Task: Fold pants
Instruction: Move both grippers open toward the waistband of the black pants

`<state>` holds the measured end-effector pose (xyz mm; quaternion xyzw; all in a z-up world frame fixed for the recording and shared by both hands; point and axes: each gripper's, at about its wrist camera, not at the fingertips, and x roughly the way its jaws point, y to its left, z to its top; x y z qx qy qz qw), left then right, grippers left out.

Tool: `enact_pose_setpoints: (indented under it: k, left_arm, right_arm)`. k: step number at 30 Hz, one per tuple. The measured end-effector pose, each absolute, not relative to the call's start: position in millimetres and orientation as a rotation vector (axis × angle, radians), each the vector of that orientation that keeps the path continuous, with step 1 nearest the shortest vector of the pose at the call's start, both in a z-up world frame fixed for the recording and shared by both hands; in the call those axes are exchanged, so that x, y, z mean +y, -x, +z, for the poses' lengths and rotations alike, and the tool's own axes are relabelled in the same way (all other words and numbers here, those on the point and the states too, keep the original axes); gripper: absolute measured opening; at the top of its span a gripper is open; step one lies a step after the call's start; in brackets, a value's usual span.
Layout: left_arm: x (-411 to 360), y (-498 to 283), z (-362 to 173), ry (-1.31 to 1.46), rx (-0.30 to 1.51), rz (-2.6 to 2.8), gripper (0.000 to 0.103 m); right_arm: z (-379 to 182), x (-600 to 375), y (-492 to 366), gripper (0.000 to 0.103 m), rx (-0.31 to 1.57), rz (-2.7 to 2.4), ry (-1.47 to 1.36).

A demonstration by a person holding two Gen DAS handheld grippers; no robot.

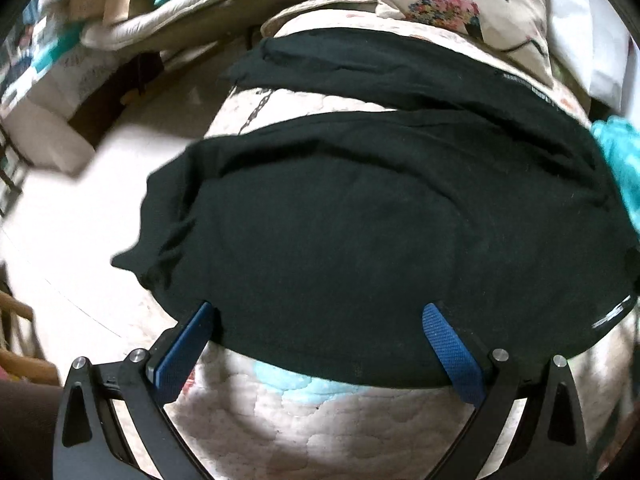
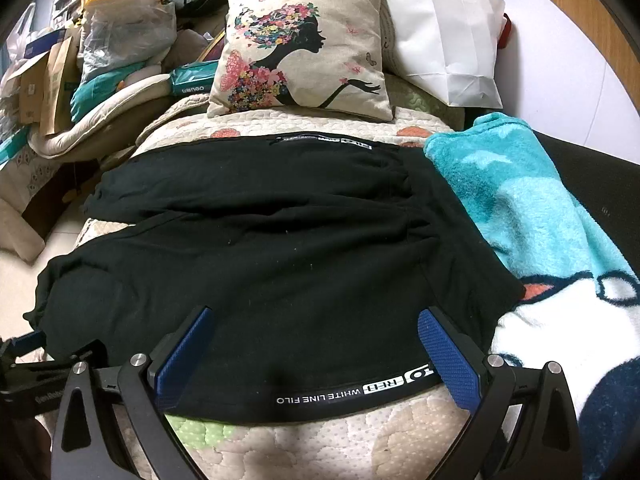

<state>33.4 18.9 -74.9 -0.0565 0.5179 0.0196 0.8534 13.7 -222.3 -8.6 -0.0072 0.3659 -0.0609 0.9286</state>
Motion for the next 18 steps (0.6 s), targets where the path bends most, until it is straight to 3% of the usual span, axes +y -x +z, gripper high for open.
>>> enact_pose_setpoints:
  k: [7,11,14,18]
  left_arm:
    - [15,-22,-75,0.093,1.011,0.034,0.103]
    - [19,-24,-70,0.094,1.053,0.01,0.103]
    - [26,-26,-53,0.108,1.042,0.022,0.088]
    - [36,-37,-11,0.114,0.969,-0.026,0.086]
  right_arm:
    - [-6,-219,-11,0.103,0.764,-0.115,0.028]
    - [2,-215,-7,0.103,0.731,-0.088,0.046]
    - [15,-212,-2,0.103,0.646,-0.06,0.054]
    - [48,-217,-3,0.103,0.616,-0.003,0.076]
